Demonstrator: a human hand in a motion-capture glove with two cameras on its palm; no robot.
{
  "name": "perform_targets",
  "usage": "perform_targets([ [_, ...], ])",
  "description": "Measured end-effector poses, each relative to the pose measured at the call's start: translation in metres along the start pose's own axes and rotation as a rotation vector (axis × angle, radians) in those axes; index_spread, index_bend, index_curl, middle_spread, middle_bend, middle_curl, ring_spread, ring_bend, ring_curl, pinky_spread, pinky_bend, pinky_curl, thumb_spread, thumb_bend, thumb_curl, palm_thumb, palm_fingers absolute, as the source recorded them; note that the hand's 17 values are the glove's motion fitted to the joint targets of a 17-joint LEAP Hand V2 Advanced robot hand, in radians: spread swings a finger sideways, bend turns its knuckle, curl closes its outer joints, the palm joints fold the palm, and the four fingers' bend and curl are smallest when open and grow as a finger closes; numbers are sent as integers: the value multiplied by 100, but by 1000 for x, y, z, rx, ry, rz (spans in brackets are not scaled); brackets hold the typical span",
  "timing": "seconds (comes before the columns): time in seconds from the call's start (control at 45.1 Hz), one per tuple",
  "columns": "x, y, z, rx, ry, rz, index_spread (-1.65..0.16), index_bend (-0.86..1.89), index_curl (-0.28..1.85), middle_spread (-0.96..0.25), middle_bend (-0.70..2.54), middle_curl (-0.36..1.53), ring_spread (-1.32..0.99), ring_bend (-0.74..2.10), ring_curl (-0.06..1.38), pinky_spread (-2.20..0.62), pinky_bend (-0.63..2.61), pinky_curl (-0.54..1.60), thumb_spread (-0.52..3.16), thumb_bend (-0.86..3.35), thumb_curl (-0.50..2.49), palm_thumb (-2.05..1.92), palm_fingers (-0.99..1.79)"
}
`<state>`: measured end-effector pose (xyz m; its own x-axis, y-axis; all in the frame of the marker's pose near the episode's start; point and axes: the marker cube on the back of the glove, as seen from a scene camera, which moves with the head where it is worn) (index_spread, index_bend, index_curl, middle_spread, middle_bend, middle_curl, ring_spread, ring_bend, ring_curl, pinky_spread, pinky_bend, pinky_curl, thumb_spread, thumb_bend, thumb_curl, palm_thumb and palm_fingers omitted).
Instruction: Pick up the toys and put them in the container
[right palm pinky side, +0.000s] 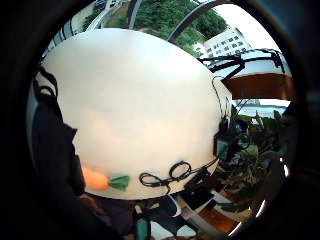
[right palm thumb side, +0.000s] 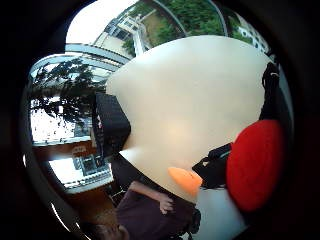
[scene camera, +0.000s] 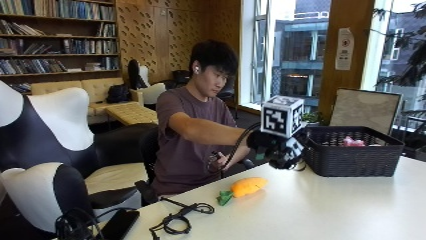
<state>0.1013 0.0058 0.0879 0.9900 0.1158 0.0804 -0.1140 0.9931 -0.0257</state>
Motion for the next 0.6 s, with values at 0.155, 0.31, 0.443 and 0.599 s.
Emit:
perform_targets([
  [0.155,-83,-9,-78,110,73,-101,-35,86,44,-23,101,74,-34,122,61,-37,109,49,78,18,72,60,113],
  [0.31,-187,-17,-123,176,65,-228,-34,95,52,-23,106,80,-34,127,63,-37,112,52,68,16,79,60,108],
  [0.443,-272,-25,-122,197,174,-355,-34,99,58,-22,109,83,-34,130,65,-37,114,54,62,15,84,60,104],
  [0.599,-377,-32,-93,162,200,-270,-33,100,65,-22,111,87,-34,133,66,-37,116,56,57,14,90,60,102],
])
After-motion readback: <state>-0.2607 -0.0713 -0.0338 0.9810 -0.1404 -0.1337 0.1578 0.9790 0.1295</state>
